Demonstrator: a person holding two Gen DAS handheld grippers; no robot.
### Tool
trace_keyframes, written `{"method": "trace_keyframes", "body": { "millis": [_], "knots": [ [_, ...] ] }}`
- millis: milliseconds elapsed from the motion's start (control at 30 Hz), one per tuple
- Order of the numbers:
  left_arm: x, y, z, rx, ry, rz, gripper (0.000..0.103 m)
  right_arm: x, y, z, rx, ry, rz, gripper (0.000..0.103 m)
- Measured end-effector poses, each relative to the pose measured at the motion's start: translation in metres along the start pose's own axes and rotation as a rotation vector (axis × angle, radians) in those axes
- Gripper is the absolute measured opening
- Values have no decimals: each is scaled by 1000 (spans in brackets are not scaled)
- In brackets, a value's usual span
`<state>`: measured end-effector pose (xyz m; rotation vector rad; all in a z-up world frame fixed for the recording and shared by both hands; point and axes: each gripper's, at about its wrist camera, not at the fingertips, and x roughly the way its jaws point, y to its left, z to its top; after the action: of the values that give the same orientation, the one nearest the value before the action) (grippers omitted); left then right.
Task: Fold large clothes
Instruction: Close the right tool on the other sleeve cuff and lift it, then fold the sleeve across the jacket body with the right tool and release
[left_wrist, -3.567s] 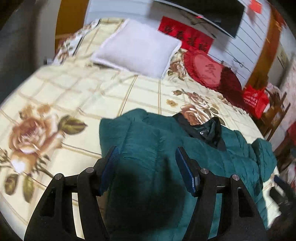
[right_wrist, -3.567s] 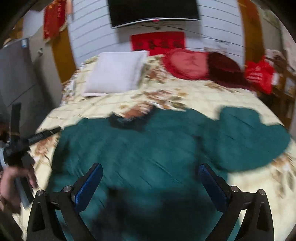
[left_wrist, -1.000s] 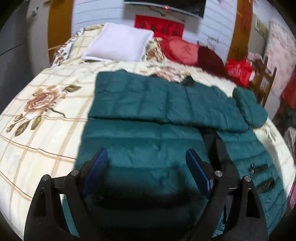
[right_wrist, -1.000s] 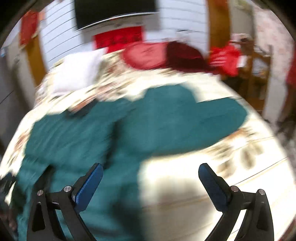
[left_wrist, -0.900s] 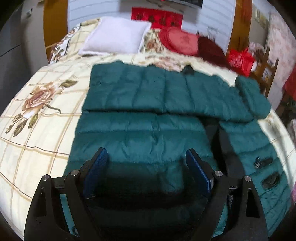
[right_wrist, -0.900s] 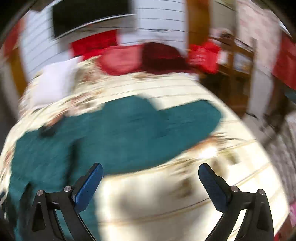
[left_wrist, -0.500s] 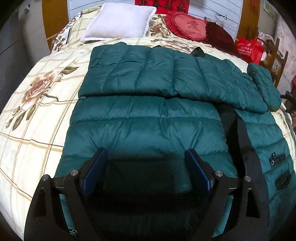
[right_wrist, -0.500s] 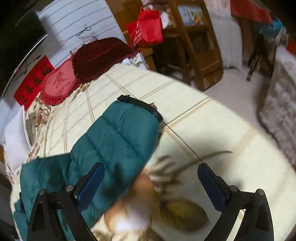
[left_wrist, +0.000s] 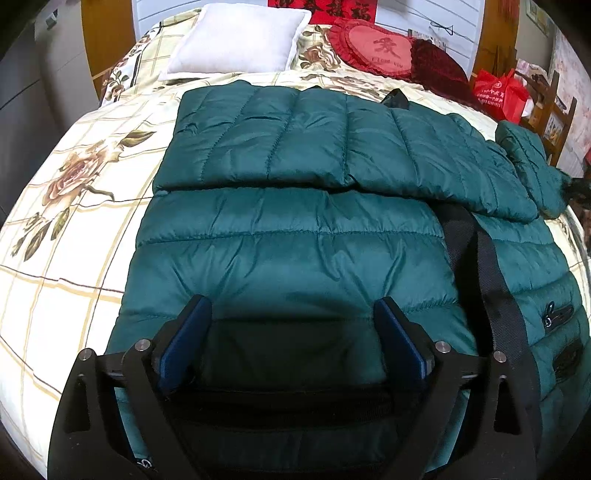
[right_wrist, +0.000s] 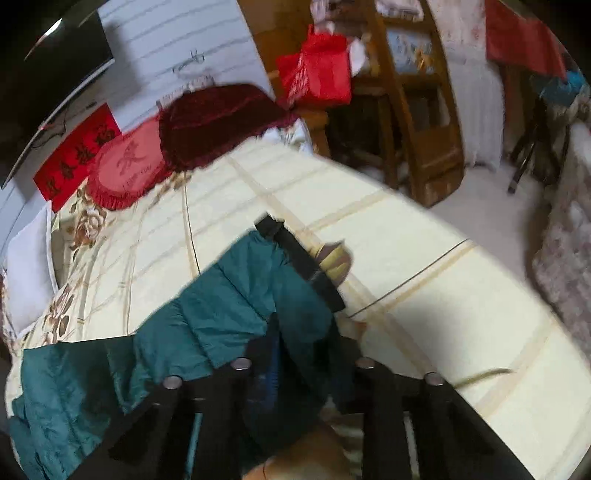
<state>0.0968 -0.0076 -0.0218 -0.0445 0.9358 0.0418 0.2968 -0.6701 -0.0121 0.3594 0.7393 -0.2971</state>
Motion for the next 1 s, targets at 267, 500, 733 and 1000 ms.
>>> {"method": "trace_keyframes", "body": {
  "millis": [267, 500, 733, 1000],
  "knots": [
    [6, 1, 3, -13, 29, -10, 100, -117, -17, -1, 38, -97, -151, 17],
    [-2, 5, 2, -35, 4, 5, 100, -205, 28, -31, -20, -167, -70, 15],
    [-15, 30, 7, -126, -25, 38, 100, -244, 154, -100, -152, -178, 286, 15],
    [4, 39, 12, -149, 45, 113, 100, -221, 296, -215, -336, -26, 686, 15]
  ]
}}
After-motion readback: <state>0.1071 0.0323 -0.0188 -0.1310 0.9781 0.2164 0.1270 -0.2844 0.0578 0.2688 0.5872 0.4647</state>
